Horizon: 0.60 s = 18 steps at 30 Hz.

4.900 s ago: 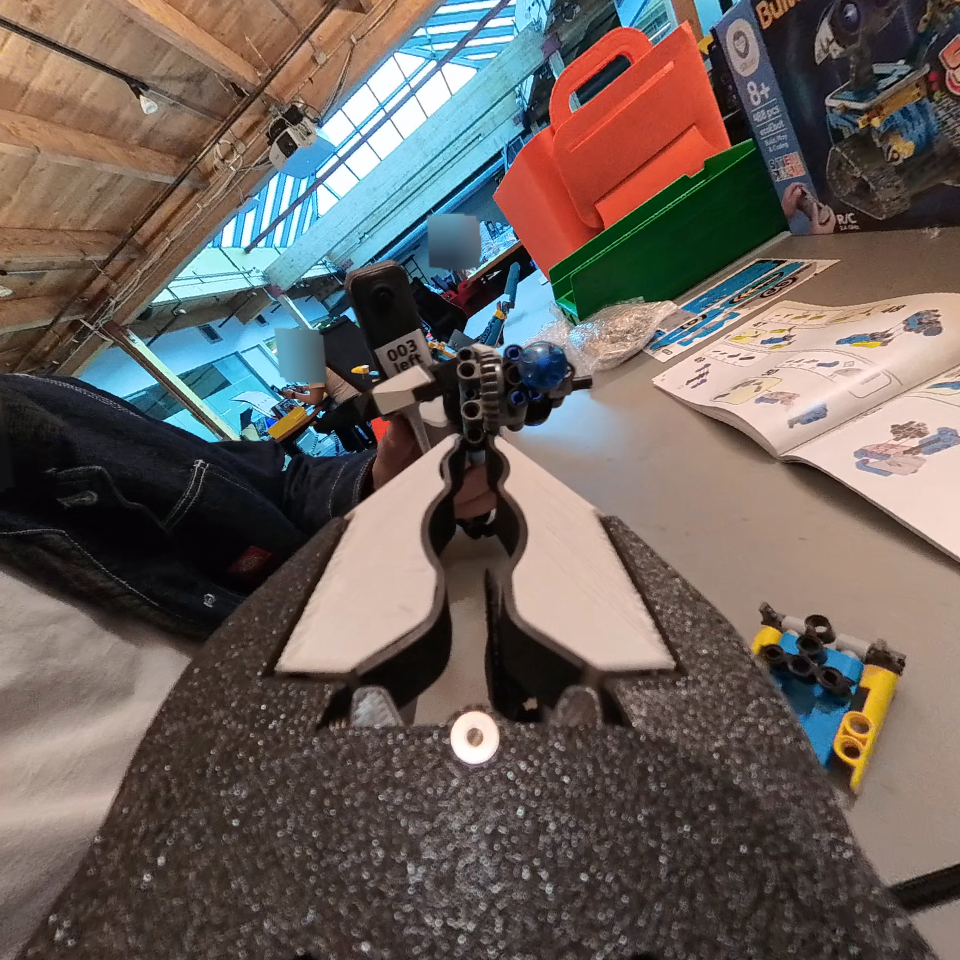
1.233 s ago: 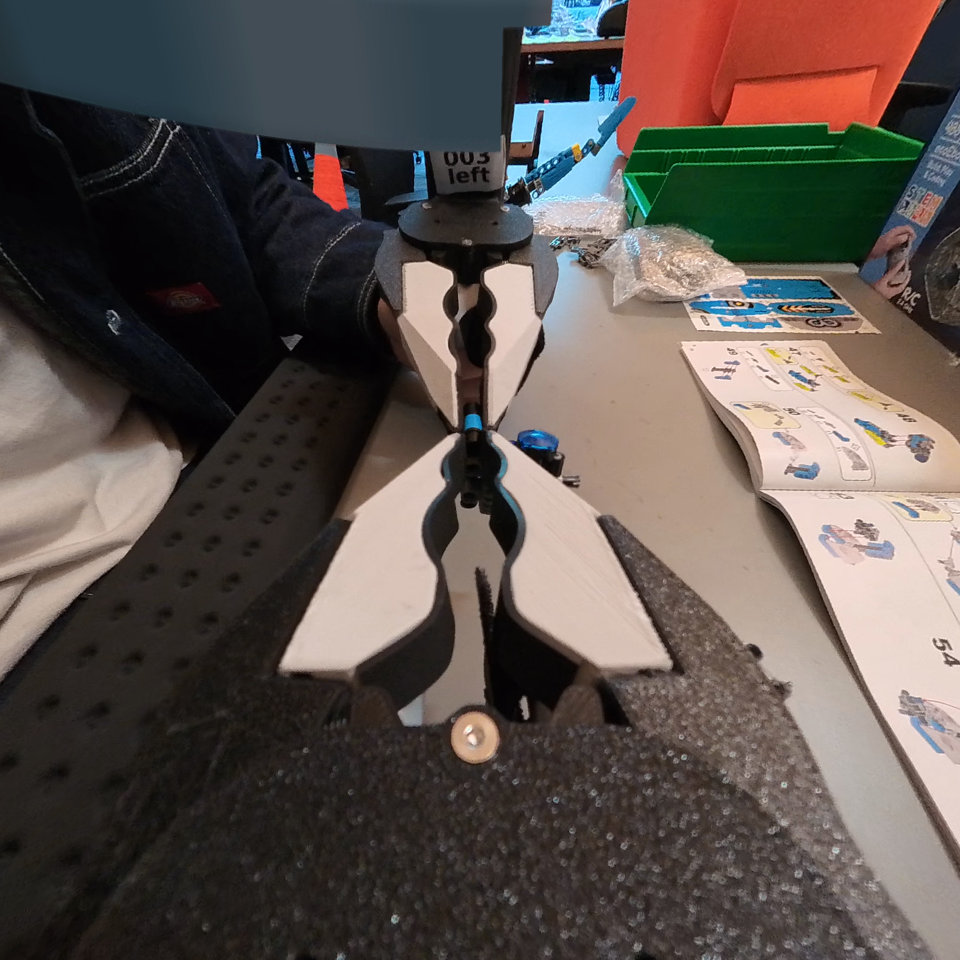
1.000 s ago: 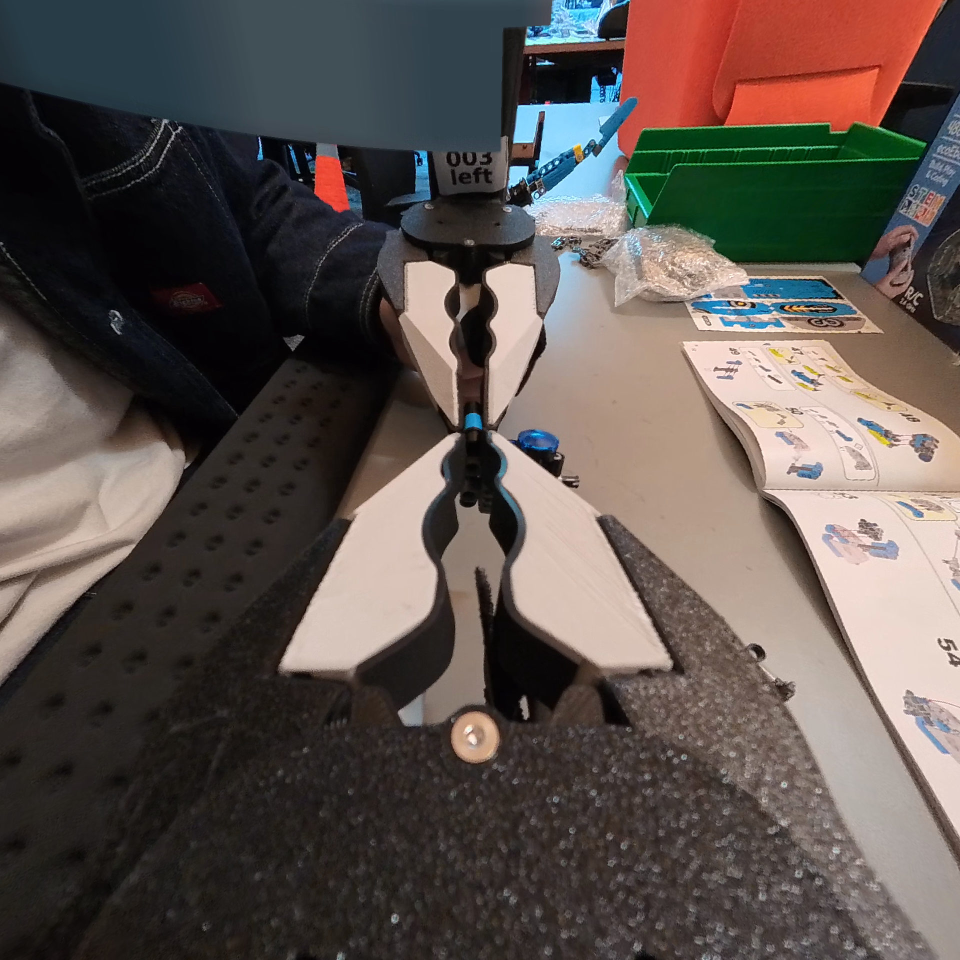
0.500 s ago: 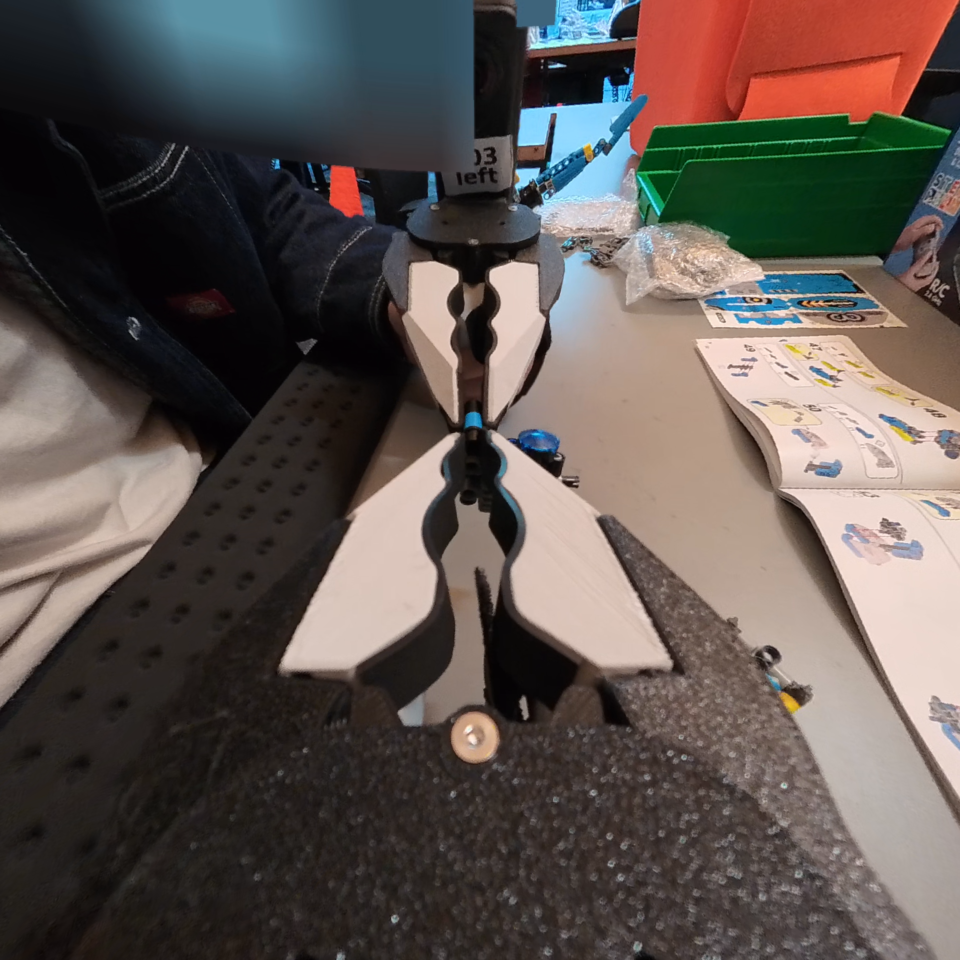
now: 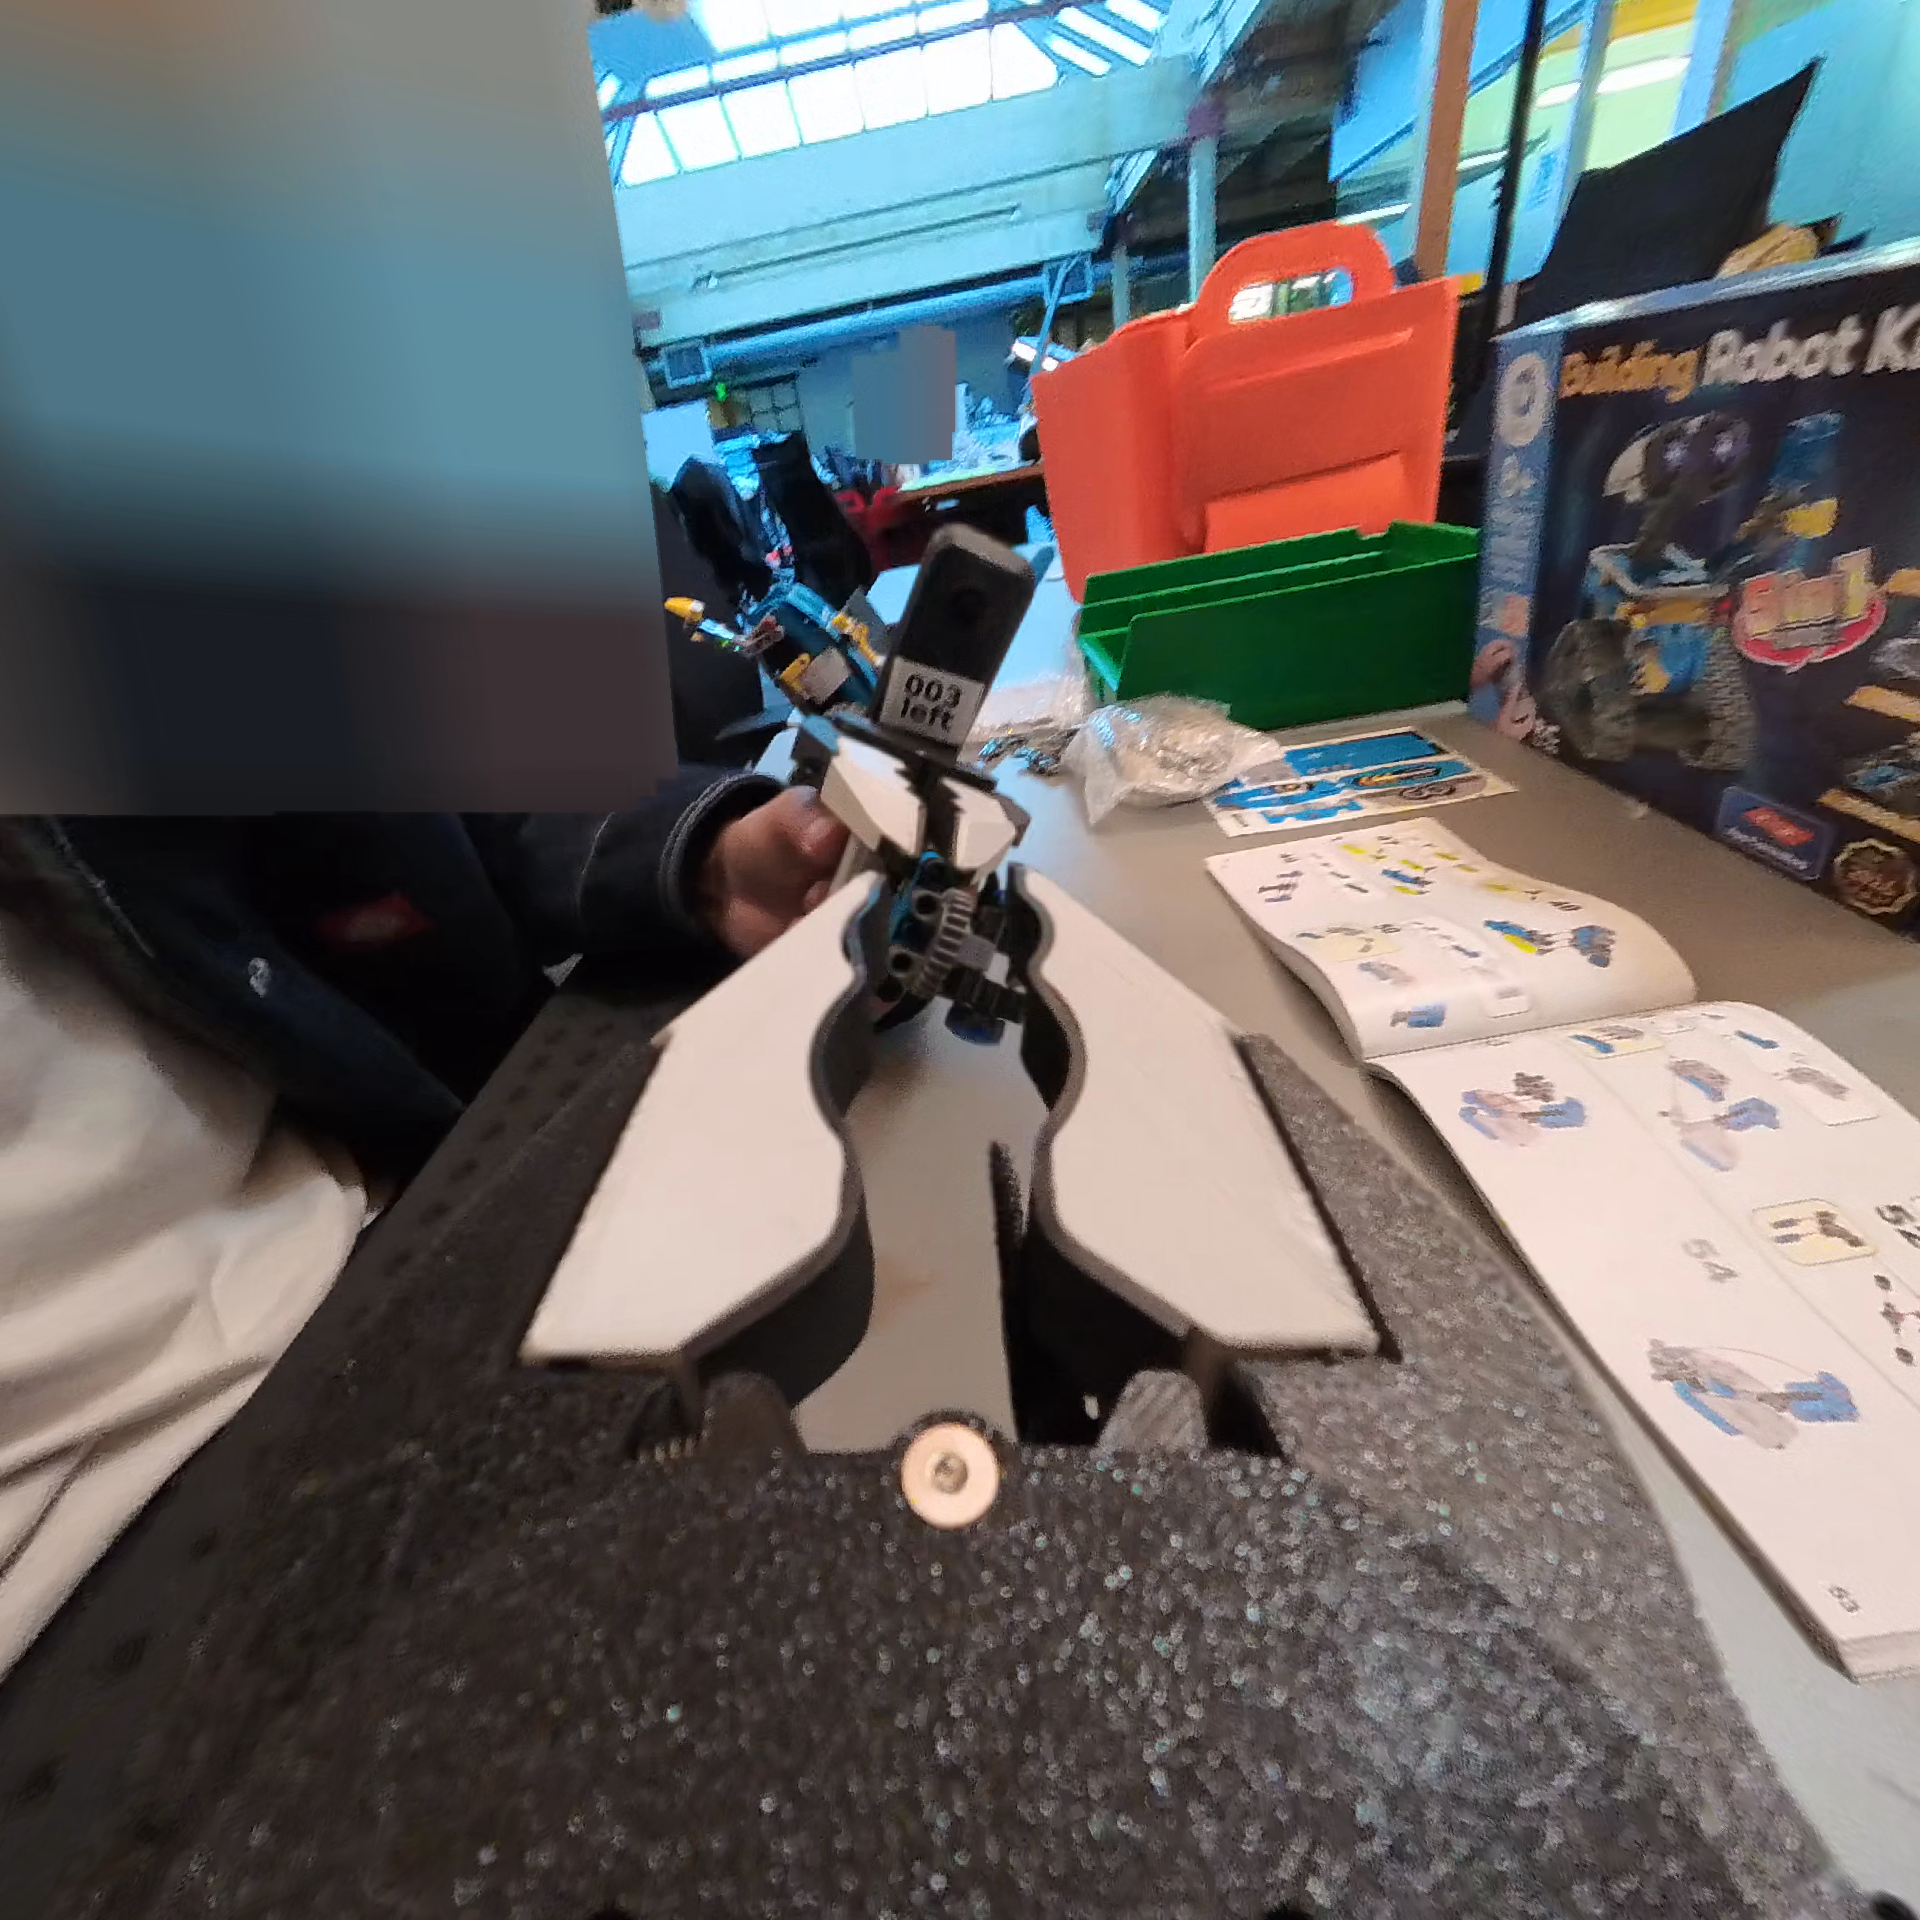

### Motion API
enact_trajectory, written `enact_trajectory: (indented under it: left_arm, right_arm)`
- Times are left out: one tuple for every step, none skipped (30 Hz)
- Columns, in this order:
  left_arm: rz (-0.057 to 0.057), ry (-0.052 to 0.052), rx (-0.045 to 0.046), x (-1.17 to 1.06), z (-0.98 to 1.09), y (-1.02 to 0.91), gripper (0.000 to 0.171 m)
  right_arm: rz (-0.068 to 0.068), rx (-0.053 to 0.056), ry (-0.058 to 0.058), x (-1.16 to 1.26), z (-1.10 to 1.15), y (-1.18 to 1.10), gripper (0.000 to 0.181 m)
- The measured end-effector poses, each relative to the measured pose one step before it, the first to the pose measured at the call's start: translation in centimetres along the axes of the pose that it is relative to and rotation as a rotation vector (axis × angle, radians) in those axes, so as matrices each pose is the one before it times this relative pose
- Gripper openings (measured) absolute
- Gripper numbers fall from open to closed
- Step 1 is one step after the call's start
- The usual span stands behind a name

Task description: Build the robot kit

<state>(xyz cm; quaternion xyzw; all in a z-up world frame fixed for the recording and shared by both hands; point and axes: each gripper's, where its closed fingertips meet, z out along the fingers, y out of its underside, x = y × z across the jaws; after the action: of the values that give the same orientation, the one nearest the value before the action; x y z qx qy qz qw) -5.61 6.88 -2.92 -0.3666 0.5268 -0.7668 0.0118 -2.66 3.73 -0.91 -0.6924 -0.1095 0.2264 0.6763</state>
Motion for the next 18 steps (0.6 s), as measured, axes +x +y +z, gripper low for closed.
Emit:
enact_trajectory:
  left_arm:
    - [-0.0330, 0.0123, 0.01006, -0.003, -0.003, -0.080, 0.006]
    - [-0.0423, 0.0216, 0.00331, 0.064, 0.045, 0.028, 0.006]
    - [-0.0380, 0.0173, 0.02007, 0.007, -0.045, -0.222, 0.006]
    - [-0.0277, 0.0123, 0.02566, -0.011, -0.132, -0.346, 0.006]
    - [-0.0238, 0.0098, 0.00809, -0.073, -0.108, -0.124, 0.006]
    - [-0.0171, -0.0056, 0.00132, -0.282, -0.092, 0.009, 0.006]
    - [-0.0157, -0.0063, 0.00040, -0.275, -0.039, 0.065, 0.006]
    - [-0.0206, 0.0106, 0.00014, -0.012, 0.011, 0.046, 0.006]
    - [-0.0149, 0.0101, 0.00866, 0.036, -0.011, -0.116, 0.005]
    - [-0.0052, 0.0027, 0.00990, -0.012, -0.035, -0.155, 0.006]
    - [-0.0058, 0.0079, 0.00476, 0.071, -0.051, -0.114, 0.006]
    - [-0.0057, 0.0073, 0.00529, 0.072, -0.046, -0.111, 0.006]
    - [-0.0006, -0.0017, 0.00232, -0.043, -0.029, -0.050, 0.006]
    - [0.0009, -0.0039, -0.00648, -0.061, 0.000, 0.081, 0.006]
    - [0.0015, -0.0027, -0.00956, -0.036, 0.042, 0.137, 0.006]
    - [0.0024, -0.0020, -0.00423, -0.011, 0.026, 0.075, 0.006]
    - [-0.0010, 0.0024, -0.00132, 0.040, 0.028, 0.020, 0.005]
    - [-0.0035, 0.0044, -0.00169, 0.043, 0.033, 0.029, 0.006]
  right_arm:
    - [0.0145, 0.0240, 0.0037, 0.188, -0.070, -0.180, 0.019]
    - [0.0279, 0.0243, -0.0046, 0.131, 0.018, -0.036, 0.015]
    - [0.0359, 0.0188, 0.0029, 0.323, 0.076, 0.119, 0.012]
    - [0.0372, 0.0175, 0.0012, 0.348, 0.077, 0.199, 0.011]
    - [0.0372, 0.0169, -0.0089, 0.205, 0.049, 0.154, 0.011]
    - [0.0340, 0.0082, -0.0127, 0.097, 0.051, 0.144, 0.011]
    - [0.0266, -0.0077, -0.0070, 0.105, 0.071, 0.192, 0.011]
    - [0.0120, -0.0169, -0.0047, 0.002, 0.079, 0.212, 0.011]
    - [-0.0045, -0.0123, -0.0032, -0.140, 0.054, 0.100, 0.012]
    - [-0.0150, 0.0000, 0.0026, -0.141, 0.034, -0.057, 0.011]
    - [-0.0152, 0.0035, 0.0051, -0.135, 0.031, -0.091, 0.010]
    - [-0.0104, -0.0012, 0.0029, -0.114, 0.066, -0.009, 0.009]
    - [-0.0059, -0.0070, -0.0006, -0.108, 0.107, 0.101, 0.009]
    - [-0.0055, -0.0102, -0.0005, -0.074, 0.115, 0.187, 0.009]
    - [-0.0063, -0.0118, 0.0022, -0.032, 0.128, 0.231, 0.009]
    - [-0.0060, -0.0130, 0.0017, -0.025, 0.137, 0.261, 0.009]
    - [-0.0041, -0.0130, -0.0014, -0.070, 0.141, 0.254, 0.009]
    - [-0.0019, -0.0092, -0.0034, -0.099, 0.125, 0.179, 0.008]
